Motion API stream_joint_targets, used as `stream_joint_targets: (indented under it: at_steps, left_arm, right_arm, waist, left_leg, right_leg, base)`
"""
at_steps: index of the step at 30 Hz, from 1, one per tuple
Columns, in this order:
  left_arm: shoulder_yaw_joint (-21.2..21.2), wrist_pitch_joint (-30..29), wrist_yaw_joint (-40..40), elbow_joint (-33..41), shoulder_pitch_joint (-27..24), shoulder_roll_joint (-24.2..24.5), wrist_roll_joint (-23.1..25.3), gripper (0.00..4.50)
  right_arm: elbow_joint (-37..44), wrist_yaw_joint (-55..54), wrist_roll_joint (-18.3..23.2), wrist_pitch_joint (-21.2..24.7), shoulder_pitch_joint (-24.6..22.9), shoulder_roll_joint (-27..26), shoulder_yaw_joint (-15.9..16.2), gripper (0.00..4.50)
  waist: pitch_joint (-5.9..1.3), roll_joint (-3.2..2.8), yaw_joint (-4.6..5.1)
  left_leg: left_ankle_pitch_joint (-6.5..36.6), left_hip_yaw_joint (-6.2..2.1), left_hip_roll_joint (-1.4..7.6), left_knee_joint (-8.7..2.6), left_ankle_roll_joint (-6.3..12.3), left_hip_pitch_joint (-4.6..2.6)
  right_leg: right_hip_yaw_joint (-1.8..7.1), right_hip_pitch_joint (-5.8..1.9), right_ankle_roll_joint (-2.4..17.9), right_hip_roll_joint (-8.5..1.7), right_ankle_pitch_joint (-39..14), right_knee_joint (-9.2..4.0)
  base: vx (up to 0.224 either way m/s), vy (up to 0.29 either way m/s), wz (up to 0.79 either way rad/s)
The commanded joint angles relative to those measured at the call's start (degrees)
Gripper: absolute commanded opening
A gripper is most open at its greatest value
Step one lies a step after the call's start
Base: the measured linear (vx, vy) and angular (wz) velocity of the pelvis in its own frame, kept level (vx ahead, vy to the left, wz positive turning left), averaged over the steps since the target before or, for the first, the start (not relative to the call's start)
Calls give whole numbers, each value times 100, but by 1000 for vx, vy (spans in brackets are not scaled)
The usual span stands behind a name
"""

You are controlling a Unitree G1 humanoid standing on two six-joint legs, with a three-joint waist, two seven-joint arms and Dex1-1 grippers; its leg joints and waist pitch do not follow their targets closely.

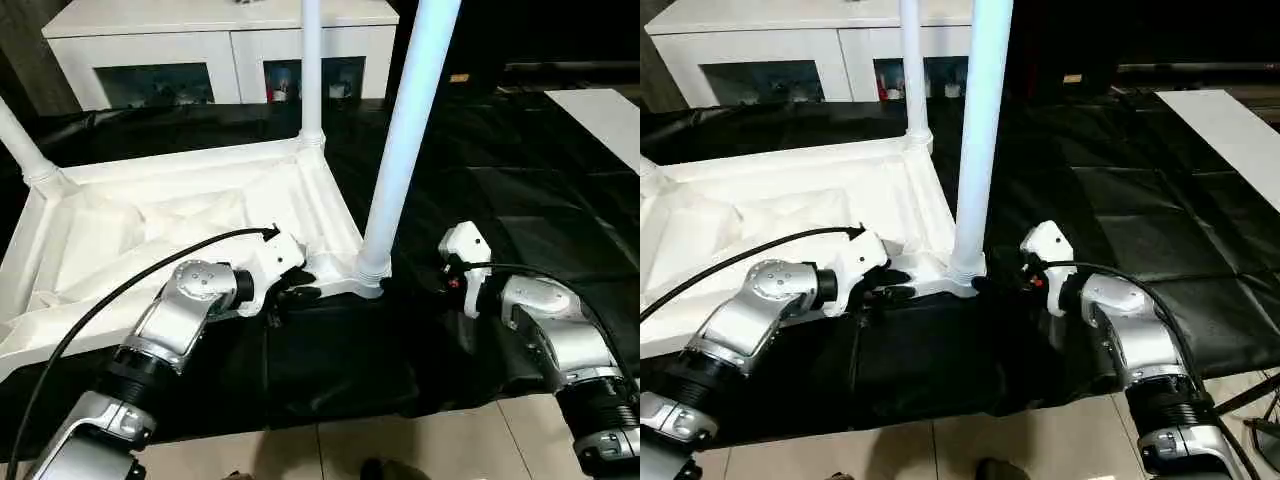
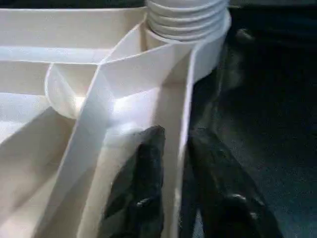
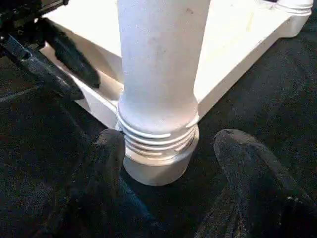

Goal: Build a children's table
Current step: Rotate leg to tighten

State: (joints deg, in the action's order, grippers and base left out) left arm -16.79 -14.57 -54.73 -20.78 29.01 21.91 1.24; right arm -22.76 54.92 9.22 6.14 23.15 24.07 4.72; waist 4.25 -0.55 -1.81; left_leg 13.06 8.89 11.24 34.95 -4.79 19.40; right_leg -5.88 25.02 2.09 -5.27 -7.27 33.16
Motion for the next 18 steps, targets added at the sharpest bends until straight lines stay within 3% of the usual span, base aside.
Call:
stream_joint_targets:
  at_steps: [1, 6, 13, 14, 15, 18]
  left_arm:
    - [-137, -44, -123, 8, -134, 71, 47, 66]
    - [-270, 39, -204, -14, -146, 164, 112, 29]
    - [-266, -19, -193, 123, -215, 84, 98, 0]
    - [-259, -15, -187, 133, -221, 85, 93, 0]
    - [-261, -12, -187, 142, -224, 90, 89, 0]
    - [-250, 26, -190, 165, -233, 118, 57, 0]
  right_arm:
    - [-29, 129, 101, -74, 145, 101, -133, 321]
    - [-71, 450, 334, 68, 208, 101, -142, 338]
    - [-768, 332, 22, -287, 507, -132, 97, 392]
    - [-834, 291, -4, -308, 546, -160, 110, 402]
    - [-870, 302, -4, -311, 567, -169, 121, 402]
    - [-1030, 344, -24, -328, 693, -242, 180, 402]
  waist:
    - [-500, 73, -24]
    - [-511, 74, -29]
    - [-530, 88, -29]
    - [-527, 85, -32]
    - [-527, 122, -27]
    - [-523, 103, -24]
  left_leg:
    - [495, 52, 101, -391, 590, 96]
    - [423, 50, 99, -382, 675, 100]
    - [331, 56, 105, -373, 627, 101]
    - [340, 57, 109, -374, 619, 98]
    - [348, 63, 99, -372, 621, 105]
    - [401, 55, 96, -375, 599, 109]
  right_leg:
    - [249, -464, 1045, -256, -1805, -326]
    - [249, -477, 1098, -260, -1705, -304]
    - [246, -474, 1214, -269, -1591, -276]
    - [248, -473, 1212, -273, -1613, -281]
    - [248, -479, 1180, -261, -1639, -287]
    - [243, -481, 1122, -264, -1777, -291]
  base:
    - [0, 0, 0]
    - [0, 0, 0]
    - [0, 0, 0]
    - [0, 0, 0]
    - [0, 0, 0]
    - [0, 0, 0]
